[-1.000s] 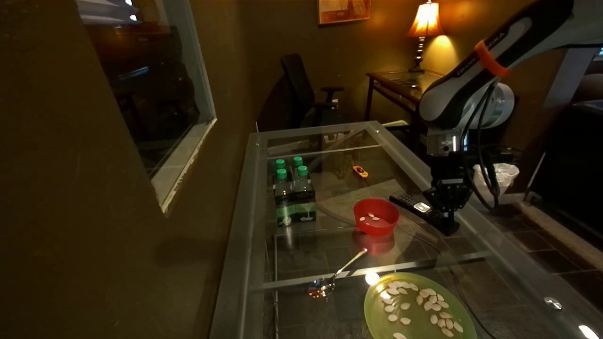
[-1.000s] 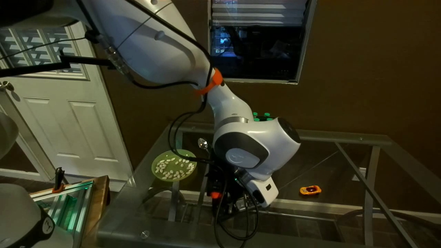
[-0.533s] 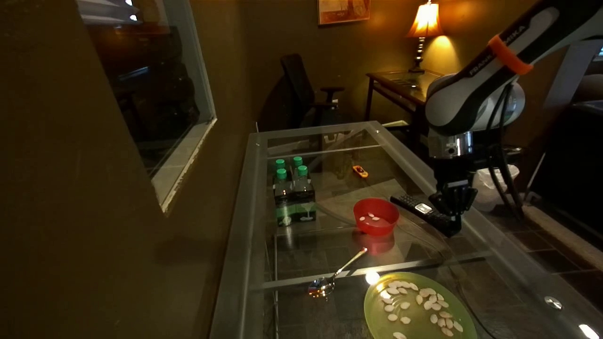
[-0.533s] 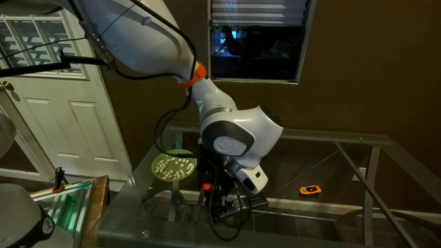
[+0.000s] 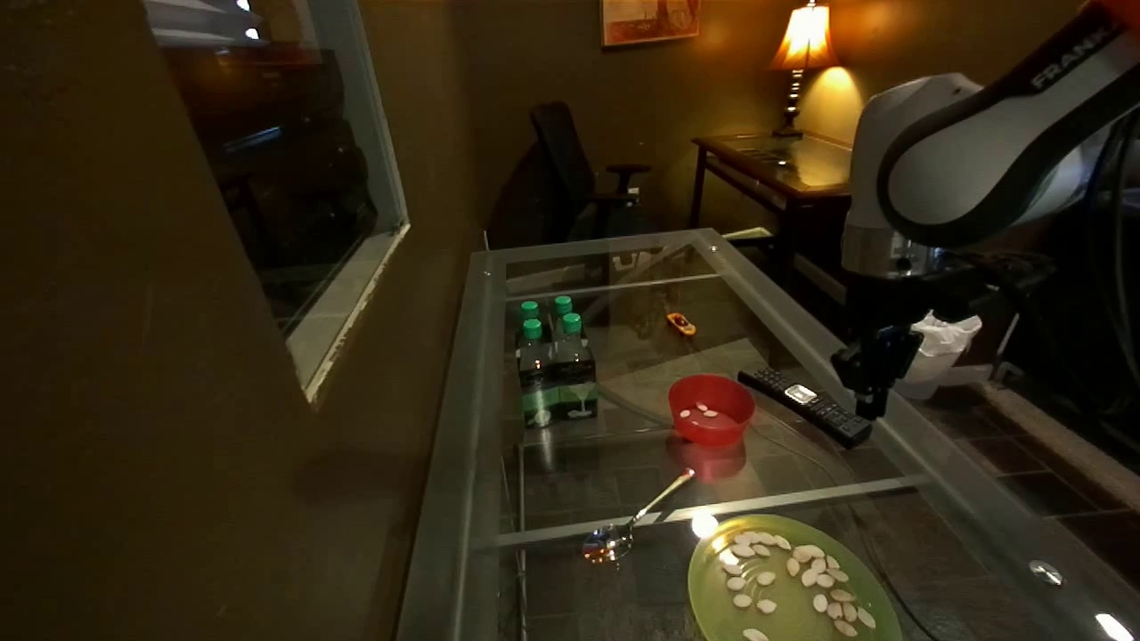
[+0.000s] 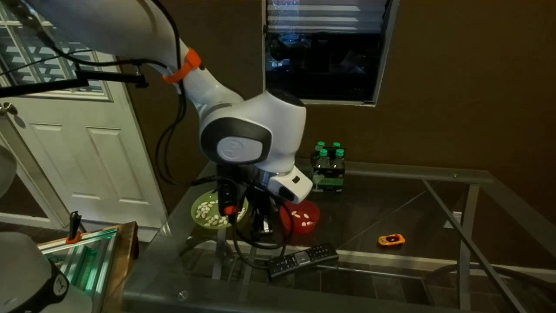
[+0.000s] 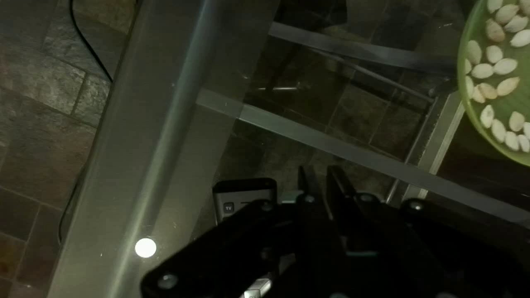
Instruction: Press a button on the remote control.
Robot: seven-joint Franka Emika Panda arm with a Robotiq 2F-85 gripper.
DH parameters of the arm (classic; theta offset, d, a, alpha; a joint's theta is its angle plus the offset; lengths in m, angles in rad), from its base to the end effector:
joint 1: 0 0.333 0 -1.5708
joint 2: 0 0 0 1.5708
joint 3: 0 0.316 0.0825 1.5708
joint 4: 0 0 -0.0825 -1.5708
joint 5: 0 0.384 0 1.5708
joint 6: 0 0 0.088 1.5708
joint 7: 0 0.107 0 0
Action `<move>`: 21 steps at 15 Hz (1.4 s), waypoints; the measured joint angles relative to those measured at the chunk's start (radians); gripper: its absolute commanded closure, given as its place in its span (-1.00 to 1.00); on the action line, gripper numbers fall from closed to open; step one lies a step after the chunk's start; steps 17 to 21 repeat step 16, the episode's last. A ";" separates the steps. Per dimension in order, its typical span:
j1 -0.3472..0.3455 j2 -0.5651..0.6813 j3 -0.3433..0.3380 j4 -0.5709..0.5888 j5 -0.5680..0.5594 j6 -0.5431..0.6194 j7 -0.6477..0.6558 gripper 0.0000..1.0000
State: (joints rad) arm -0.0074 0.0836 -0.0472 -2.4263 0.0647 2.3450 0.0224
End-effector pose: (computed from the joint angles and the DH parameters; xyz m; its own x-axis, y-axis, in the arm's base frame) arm 0.4705 -0.0250 0.2599 0.9787 -0.1216 -0.1655 -0.1284 -0.9913 -0.0306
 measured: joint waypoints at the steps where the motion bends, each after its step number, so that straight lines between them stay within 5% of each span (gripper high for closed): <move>1: 0.000 -0.037 0.007 -0.021 0.002 0.001 0.000 -0.04; 8: -0.002 -0.305 0.034 -0.154 -0.026 0.074 0.033 -0.97; 14: -0.011 -0.467 0.028 -0.248 -0.065 0.077 -0.001 -1.00; 21: -0.013 -0.486 0.025 -0.263 -0.065 0.071 -0.013 -1.00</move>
